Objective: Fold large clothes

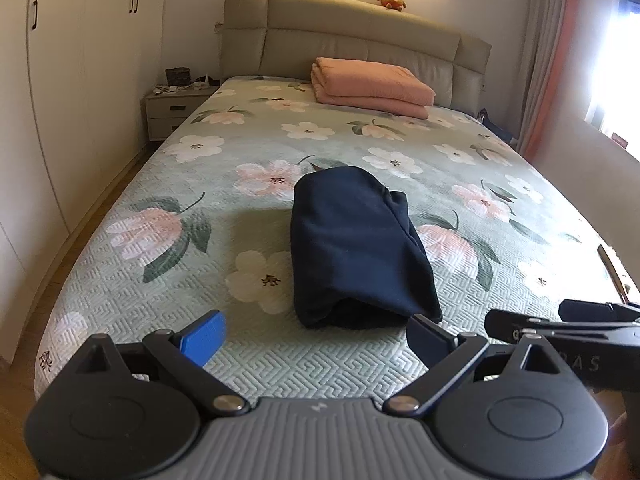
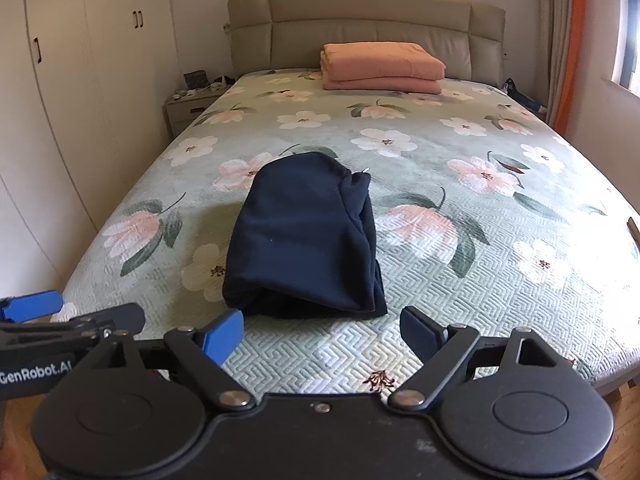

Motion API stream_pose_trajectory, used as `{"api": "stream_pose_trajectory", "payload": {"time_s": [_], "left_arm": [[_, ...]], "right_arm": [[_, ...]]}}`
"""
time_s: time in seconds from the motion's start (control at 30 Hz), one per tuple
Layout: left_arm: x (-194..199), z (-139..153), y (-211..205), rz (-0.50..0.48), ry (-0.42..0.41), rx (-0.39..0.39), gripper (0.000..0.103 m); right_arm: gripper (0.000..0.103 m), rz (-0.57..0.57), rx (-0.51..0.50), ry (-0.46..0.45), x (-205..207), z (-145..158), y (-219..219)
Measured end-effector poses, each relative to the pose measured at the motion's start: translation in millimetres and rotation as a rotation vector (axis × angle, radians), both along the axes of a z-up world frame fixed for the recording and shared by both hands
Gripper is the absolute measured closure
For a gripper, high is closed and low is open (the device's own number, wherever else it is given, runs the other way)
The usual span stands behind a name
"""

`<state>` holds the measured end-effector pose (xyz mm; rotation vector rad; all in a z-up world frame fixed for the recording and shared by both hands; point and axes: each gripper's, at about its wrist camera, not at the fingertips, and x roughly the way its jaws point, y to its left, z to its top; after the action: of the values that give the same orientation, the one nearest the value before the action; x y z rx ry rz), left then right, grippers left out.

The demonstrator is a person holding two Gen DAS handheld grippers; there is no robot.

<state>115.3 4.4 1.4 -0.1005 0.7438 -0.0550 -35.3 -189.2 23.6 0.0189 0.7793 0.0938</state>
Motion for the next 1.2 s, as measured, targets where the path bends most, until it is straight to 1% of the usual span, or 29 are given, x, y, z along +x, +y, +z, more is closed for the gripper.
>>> {"api": "stream_pose_trajectory", "payload": {"time_s": [0.3,0.43,0.57,1.2], "left_arm": [[1,3,2,0.016,-0.016,0.038,0.004],[-2,8,2,0.044,-0.051,0.038,0.005],[-3,12,-1,0.048,-0.069,0.073,0.005],[-3,17,-6,0.026,-0.071,0.083,0.005]], "right_arm": [[0.002,-0.01,-0.008,-0.012,1,4,0],[0.002,-0.02,-0.004,-0.011,1,5,-2],[0.002,-0.021,-0.004,-0.013,1,5,-2],[0.002,-0.012,0.001,-0.019,-2,9,-2]]}}
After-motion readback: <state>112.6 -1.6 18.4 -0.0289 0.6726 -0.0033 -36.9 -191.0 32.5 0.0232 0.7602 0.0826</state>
